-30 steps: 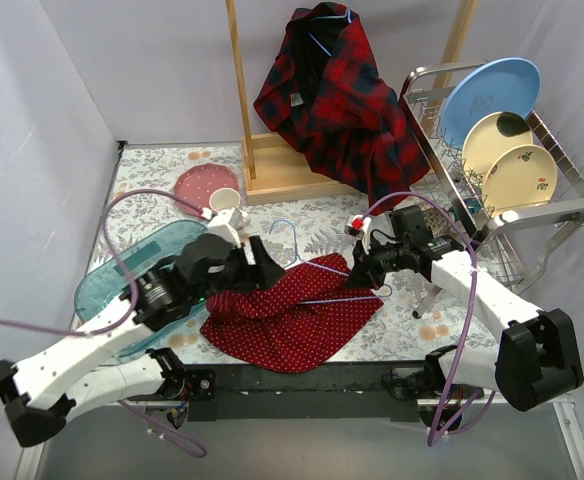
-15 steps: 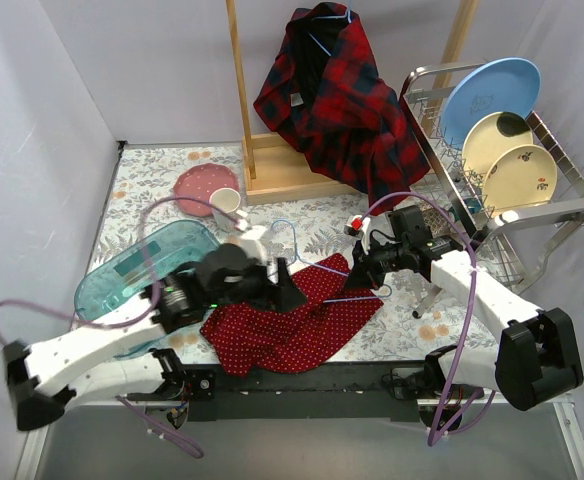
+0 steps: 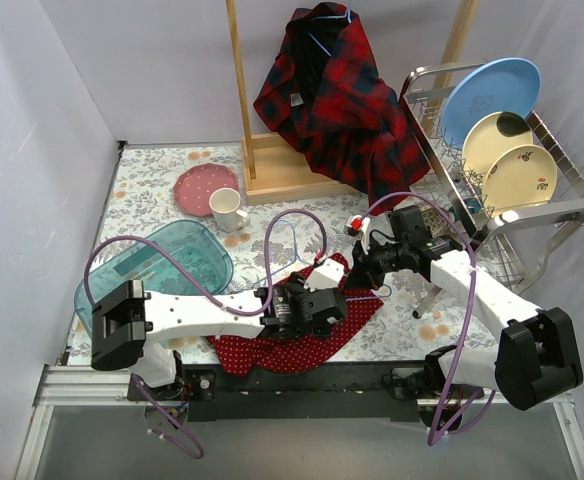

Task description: Place the skirt on the hanger

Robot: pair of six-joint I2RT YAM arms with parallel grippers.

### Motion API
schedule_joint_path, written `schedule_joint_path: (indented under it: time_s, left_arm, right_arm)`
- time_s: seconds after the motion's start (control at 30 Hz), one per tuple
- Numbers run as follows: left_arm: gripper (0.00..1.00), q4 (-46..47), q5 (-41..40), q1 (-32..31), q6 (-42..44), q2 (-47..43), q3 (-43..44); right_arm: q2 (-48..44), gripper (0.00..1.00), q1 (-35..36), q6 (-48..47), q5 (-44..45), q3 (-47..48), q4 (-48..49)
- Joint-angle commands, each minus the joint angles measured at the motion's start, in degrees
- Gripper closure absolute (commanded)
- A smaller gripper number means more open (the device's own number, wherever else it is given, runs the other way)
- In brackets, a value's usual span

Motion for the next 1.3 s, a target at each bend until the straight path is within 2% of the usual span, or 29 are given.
schedule_joint_path:
  time_s: [0.0, 0.2, 0.37, 0.5, 0.67, 0.77, 1.03, 1.13, 1.17, 1.27]
  left_arm:
    - [0.27, -6.0, -15.8, -0.1, -0.3, 3.6, 3.6]
    - [0.27, -7.7, -15.8, 1.4, -2.2, 6.5, 2.2]
    - [0.3, -3.7, -12.7, 6.1, -1.9, 0.4, -3.6]
    - [0.37, -2.2, -10.9, 8.2, -0.3, -2.5, -5.3]
    - [0.38, 1.1, -6.5, 11.6, 1.4, -7.1, -8.2]
    - [0.43, 3.4, -4.1, 13.5, 2.3, -9.4, -10.2]
    - [0.48, 8.3, 1.2, 14.9, 4.8, -3.6, -10.5]
    - [0.55, 9.2, -0.4, 15.2, 5.0, 0.0, -10.0]
    - [0.66, 9.0, -1.2, 15.3, 5.1, 0.8, -9.6]
    - [0.78, 9.1, -2.6, 16.1, 5.3, 1.9, -9.2]
  right_arm:
    - [0.3, 0.99, 0.4, -0.4, 1.9, 1.0, -0.2]
    - [0.2, 0.99, 0.4, -0.4, 1.8, 0.9, -0.2]
    - [0.1, 0.99, 0.4, -0.4, 1.8, 0.8, -0.2]
    - [0.1, 0.99, 0.4, -0.4, 1.8, 0.8, -0.2]
    - [0.0, 0.99, 0.4, -0.4, 1.8, 0.8, -0.3]
    - [0.2, 0.99, 0.4, -0.4, 1.8, 0.8, -0.3]
    - [0.1, 0.99, 0.4, -0.4, 1.6, 0.8, -0.3]
    - [-0.1, 0.99, 0.4, -0.4, 1.6, 0.7, -0.3]
    - [-0.1, 0.99, 0.4, -0.5, 1.5, 0.6, -0.5]
    - [-0.1, 0.99, 0.4, -0.6, 1.4, 0.6, -0.5]
